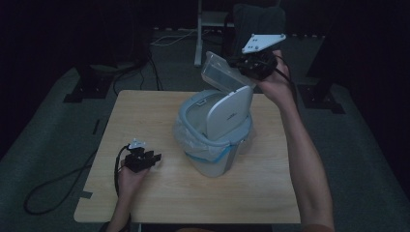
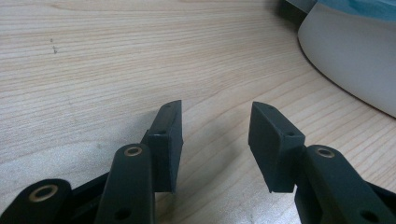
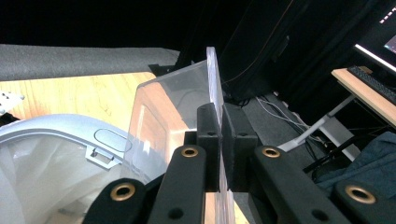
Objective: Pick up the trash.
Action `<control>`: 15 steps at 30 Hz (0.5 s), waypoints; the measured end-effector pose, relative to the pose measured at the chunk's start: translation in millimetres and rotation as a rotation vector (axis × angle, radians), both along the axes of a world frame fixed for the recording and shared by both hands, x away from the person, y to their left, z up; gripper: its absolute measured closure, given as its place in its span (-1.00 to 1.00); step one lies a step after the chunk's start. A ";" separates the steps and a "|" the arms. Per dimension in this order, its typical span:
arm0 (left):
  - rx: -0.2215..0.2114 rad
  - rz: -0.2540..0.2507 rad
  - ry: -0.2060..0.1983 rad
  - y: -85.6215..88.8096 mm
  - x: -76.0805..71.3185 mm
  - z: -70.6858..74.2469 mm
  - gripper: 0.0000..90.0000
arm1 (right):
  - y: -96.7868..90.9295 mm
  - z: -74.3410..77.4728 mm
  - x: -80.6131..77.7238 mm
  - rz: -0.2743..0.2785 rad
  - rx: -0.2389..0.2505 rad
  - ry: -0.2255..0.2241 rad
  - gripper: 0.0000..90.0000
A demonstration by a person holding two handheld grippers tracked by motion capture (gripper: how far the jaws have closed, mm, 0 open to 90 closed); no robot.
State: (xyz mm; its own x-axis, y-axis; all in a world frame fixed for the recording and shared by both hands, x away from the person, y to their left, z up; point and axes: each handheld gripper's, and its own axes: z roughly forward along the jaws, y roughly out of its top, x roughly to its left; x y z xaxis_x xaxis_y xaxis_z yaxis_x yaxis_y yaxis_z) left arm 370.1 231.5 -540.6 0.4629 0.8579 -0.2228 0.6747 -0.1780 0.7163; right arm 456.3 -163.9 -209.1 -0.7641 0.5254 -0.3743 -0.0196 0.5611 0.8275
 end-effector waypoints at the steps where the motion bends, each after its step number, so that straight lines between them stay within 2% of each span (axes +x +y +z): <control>1: 0.000 0.000 0.000 0.0 0.0 0.0 0.23 | 1.9 0.1 0.2 -0.002 -0.006 -0.003 0.91; 3: -0.001 0.000 0.001 0.1 0.0 0.0 0.23 | 4.9 0.9 0.3 -0.003 -0.015 -0.013 0.91; 8: 0.001 -0.001 0.000 0.2 0.2 0.1 0.23 | 4.5 5.7 -1.0 -0.002 -0.004 -0.021 0.91; 15: 0.002 -0.001 -0.001 0.1 0.0 0.1 0.23 | 6.8 10.1 -8.7 0.017 -0.001 -0.036 0.91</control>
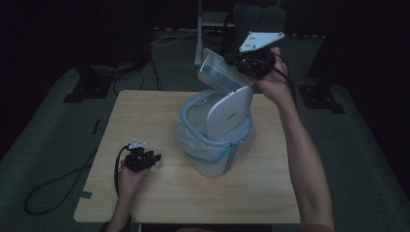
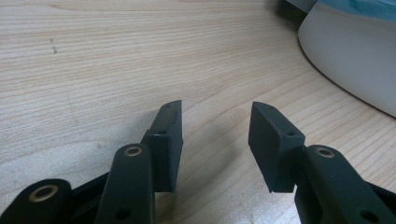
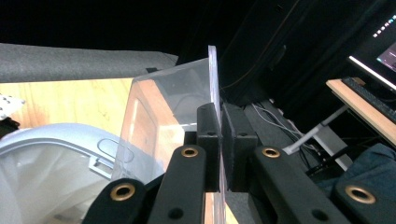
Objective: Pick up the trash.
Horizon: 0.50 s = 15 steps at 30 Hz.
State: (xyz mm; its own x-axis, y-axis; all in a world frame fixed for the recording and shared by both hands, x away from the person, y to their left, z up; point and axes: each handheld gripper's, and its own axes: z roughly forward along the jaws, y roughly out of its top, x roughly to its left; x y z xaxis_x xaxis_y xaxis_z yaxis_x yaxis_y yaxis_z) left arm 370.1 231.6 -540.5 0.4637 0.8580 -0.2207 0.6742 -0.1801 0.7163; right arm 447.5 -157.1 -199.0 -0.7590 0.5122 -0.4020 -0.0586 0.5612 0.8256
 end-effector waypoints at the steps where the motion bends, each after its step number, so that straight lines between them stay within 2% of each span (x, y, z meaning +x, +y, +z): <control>1: 0.001 -0.001 0.000 0.1 0.0 0.0 0.23 | 0.8 0.5 -0.7 0.003 -0.003 -0.002 0.91; 15: -0.001 -0.002 0.002 0.3 0.2 0.1 0.23 | 23.6 1.7 -7.0 0.065 -0.019 0.005 0.91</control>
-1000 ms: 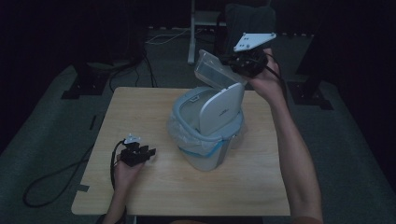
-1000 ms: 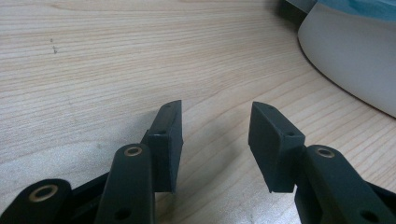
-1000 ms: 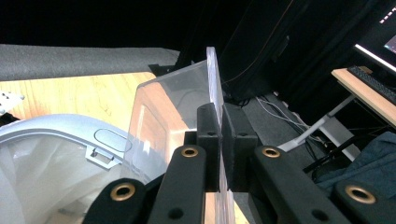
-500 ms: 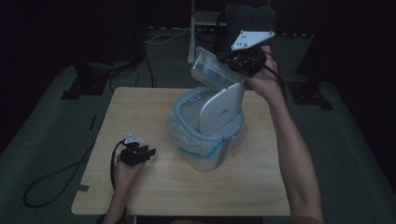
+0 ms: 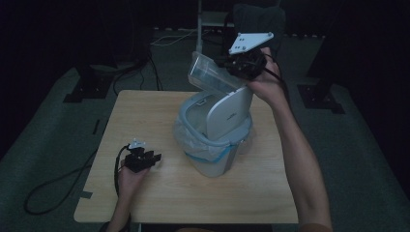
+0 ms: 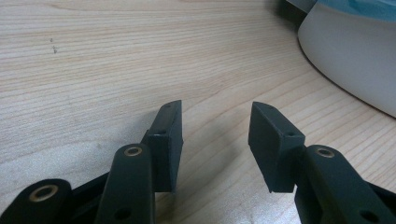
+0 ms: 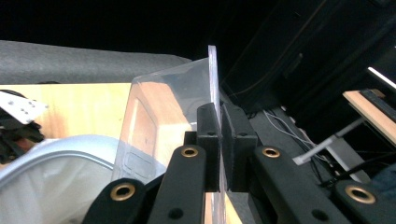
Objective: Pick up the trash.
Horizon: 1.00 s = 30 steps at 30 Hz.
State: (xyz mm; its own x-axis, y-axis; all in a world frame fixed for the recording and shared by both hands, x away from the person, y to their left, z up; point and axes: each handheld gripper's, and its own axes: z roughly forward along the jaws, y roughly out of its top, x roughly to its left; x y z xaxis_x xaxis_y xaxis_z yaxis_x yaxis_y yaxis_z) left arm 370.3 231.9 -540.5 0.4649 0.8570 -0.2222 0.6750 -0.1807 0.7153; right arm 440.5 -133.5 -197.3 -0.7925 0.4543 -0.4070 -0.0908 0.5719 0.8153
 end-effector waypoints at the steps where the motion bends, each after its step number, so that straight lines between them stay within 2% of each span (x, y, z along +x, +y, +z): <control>1: -0.001 0.001 -0.001 0.0 0.0 -0.1 0.23 | 1.2 0.0 -0.9 0.003 -0.001 -0.001 0.91; 12: -0.002 0.003 -0.002 -0.2 -0.1 -0.2 0.23 | 4.7 1.1 -10.4 0.047 -0.002 0.008 0.91; 22: -0.001 0.002 -0.001 -0.4 -0.1 -0.1 0.23 | 4.3 1.6 -17.6 0.060 0.001 0.008 0.91; 26: -0.001 0.002 -0.001 -0.4 -0.1 0.0 0.23 | 3.6 0.8 -17.9 0.067 -0.004 0.009 0.91; 30: -0.001 0.003 -0.001 -0.3 -0.1 -0.1 0.23 | 2.0 -1.8 -17.3 0.079 0.012 0.017 0.91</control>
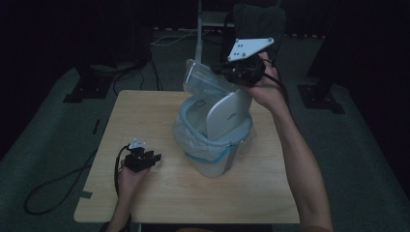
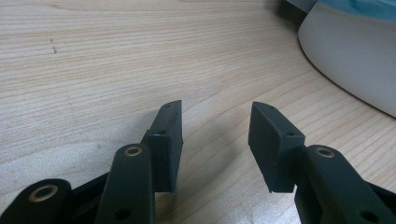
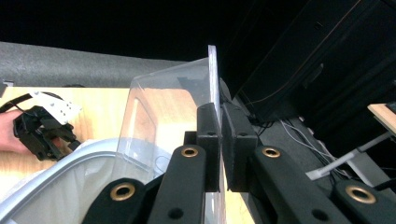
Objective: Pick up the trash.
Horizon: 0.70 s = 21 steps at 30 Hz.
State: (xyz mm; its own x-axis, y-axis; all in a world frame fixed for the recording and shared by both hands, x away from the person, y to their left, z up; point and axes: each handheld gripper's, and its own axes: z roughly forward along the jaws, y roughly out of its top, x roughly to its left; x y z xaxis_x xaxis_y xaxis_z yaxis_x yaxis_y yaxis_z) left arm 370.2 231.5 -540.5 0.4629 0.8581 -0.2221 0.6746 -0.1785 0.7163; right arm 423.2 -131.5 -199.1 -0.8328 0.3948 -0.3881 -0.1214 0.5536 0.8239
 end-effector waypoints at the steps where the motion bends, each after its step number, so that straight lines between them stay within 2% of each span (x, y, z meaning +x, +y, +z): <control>1: -0.001 0.000 0.000 -0.1 0.0 0.0 0.23 | -0.1 -0.9 0.5 0.001 0.002 0.005 0.91; 5: -0.002 0.000 0.002 0.1 0.1 0.0 0.23 | 1.0 -1.8 1.1 0.014 -0.004 0.013 0.85; 9: 0.000 0.001 0.000 -0.1 0.0 0.0 0.23 | -1.7 -0.3 2.2 0.035 0.015 0.035 0.75; 21: -0.001 0.000 0.001 -0.1 0.1 0.0 0.23 | -9.4 1.3 3.6 0.004 0.007 0.039 0.69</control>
State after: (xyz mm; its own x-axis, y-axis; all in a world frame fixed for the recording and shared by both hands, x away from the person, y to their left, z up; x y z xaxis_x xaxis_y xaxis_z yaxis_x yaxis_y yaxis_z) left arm 370.3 231.4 -540.5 0.4625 0.8580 -0.2234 0.6752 -0.1775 0.7160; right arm 426.8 -140.8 -197.8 -0.8490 0.3940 -0.3521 -0.0910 0.5474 0.8319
